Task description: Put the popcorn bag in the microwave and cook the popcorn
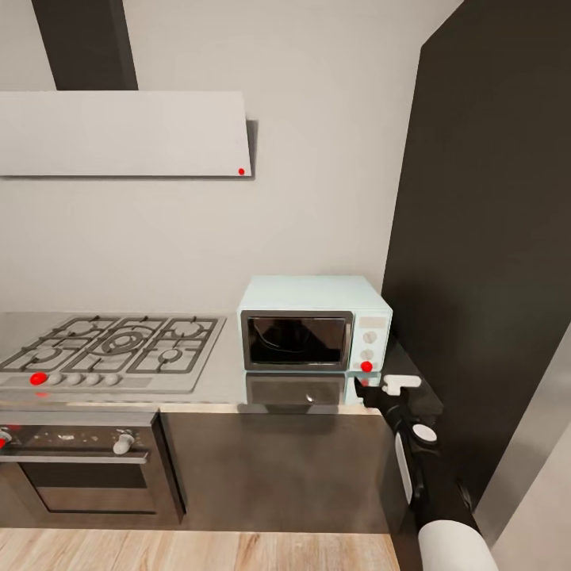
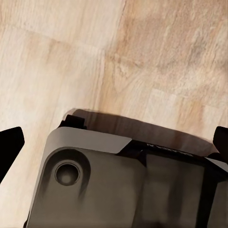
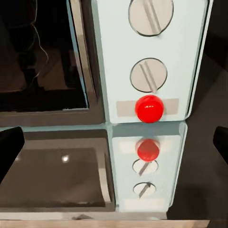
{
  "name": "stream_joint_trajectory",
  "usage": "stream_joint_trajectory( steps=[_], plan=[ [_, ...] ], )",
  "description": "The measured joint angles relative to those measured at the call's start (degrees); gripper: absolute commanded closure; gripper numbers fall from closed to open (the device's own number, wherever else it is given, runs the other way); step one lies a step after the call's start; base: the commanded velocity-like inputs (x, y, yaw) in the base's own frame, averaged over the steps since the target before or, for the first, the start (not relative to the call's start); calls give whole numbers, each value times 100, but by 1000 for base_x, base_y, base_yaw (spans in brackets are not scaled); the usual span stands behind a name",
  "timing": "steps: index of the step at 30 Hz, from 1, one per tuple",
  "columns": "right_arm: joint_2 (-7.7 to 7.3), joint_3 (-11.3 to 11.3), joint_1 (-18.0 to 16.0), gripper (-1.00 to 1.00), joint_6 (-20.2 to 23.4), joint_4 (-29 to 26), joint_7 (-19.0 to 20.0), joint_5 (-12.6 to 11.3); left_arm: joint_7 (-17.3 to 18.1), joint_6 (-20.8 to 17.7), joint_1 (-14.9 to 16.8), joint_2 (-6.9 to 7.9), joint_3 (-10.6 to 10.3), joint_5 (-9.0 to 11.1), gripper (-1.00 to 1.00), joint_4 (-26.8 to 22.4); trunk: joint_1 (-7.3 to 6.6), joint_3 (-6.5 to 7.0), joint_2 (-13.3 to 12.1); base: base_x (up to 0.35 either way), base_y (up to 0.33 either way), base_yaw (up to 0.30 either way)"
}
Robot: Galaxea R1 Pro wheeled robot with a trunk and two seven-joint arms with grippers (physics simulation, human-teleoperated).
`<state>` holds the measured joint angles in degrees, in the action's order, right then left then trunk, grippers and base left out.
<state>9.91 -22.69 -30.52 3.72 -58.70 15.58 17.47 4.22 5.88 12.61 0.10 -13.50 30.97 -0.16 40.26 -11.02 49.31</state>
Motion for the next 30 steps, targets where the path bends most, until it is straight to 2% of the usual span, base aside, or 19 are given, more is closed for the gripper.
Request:
stream_joint_trajectory(
  steps=[4,9,17,20,25,27,30],
  plan=[
    [0,-22,0,-100,-81,83,-125,-8,2,-5,-1,-8,-1,1,-100,-2,0,0,0,11,0,0],
    [0,-299,0,-100,-95,90,-148,2,0,-8,0,0,-7,-10,-100,0,-1,0,1,125,0,0],
    [0,-337,0,-100,-96,98,-117,12,0,-3,0,5,-3,-11,-100,0,-1,0,1,159,0,0],
    [-149,-325,0,-100,-89,155,-67,18,0,-4,0,6,-2,-11,-100,0,-1,0,1,153,0,0],
    [-258,-285,0,-100,-96,471,-36,58,0,0,0,7,-1,4,-100,0,-1,0,1,117,0,0],
    [-421,-275,0,-100,-96,495,-19,31,0,0,0,7,0,6,-100,0,-1,0,0,44,0,0],
    [-496,-268,0,-100,-95,502,77,22,0,0,0,7,0,13,-100,0,0,0,0,13,0,0]
  ],
)
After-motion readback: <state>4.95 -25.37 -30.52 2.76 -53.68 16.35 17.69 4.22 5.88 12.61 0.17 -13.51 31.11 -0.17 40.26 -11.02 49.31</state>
